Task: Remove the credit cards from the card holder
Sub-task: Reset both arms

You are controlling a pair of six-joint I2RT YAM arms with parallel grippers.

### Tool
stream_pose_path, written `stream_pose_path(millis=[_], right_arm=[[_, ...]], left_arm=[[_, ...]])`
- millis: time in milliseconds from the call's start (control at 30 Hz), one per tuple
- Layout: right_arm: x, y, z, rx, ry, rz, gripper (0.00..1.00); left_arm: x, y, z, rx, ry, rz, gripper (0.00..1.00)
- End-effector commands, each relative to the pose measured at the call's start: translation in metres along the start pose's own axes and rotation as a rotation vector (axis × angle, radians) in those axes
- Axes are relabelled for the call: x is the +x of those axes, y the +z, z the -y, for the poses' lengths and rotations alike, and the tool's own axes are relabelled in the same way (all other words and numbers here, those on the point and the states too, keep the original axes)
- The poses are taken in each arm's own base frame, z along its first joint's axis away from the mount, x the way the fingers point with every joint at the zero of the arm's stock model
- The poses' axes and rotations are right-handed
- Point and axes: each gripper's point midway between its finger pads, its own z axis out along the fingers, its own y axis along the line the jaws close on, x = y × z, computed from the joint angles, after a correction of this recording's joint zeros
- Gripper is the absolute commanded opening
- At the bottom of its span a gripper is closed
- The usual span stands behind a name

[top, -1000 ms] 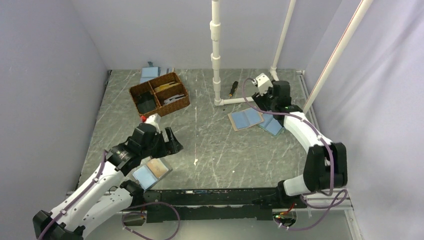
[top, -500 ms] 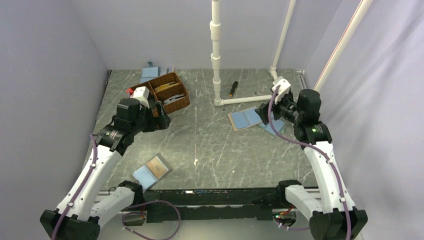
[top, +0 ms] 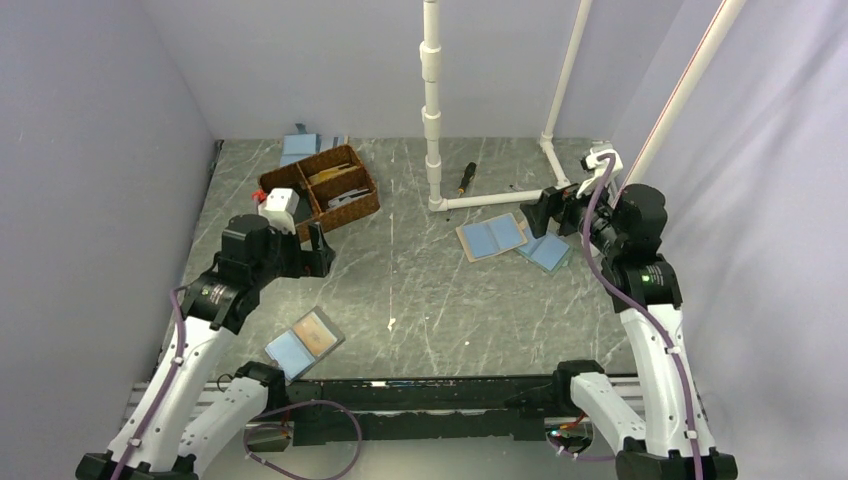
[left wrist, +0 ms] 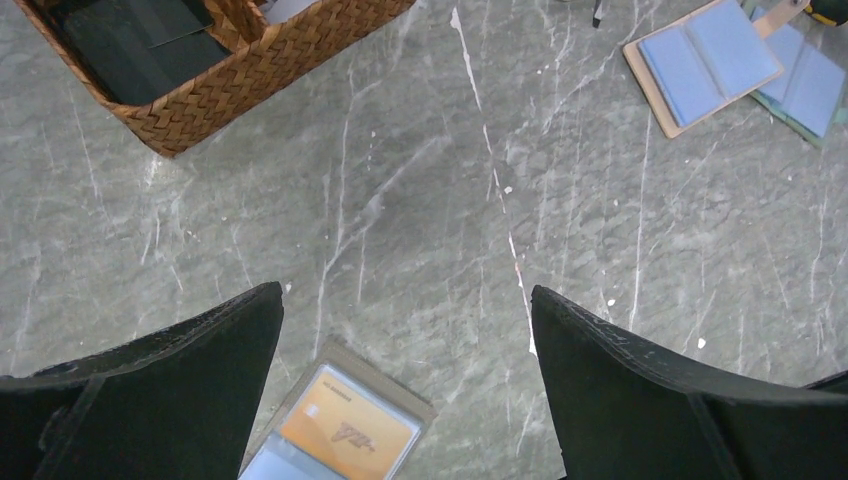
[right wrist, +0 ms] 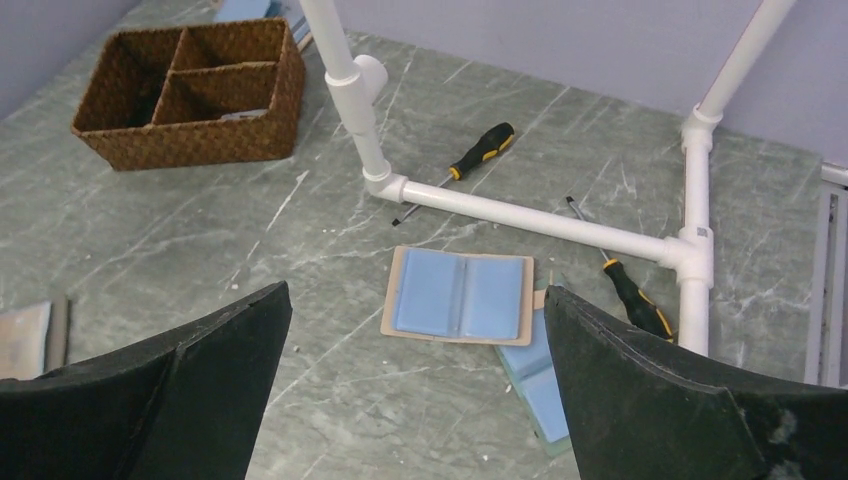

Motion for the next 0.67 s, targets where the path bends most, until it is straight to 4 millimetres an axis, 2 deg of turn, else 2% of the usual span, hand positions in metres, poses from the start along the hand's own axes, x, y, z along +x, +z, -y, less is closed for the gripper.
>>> stream_pose_path(millis=[0, 200, 467, 633], right_arm=[[-0.011, -0.007, 0.003, 0.019, 0.063, 0.044, 1.0], [-0.003, -0.008, 0.004, -0.013, 0.097, 0.039, 1.0], [-0.002, -0.009, 0.007, -0.013, 0.088, 0.041, 1.0], [0.0, -0.007, 0.0, -0.066, 0.062, 0.038, 1.0]], left_arm=[[-0.007, -0.002, 0.006, 0.05, 0.043, 0.044, 0.99], [-0.008, -0.004, 0.006, 0.057, 0.041, 0.053, 0.99], [-0.006, 0.002, 0.003, 0.071, 0.015, 0.027, 0.99], [-0.008, 0.003, 0.001, 0.084, -0.009, 0.034, 0.99]])
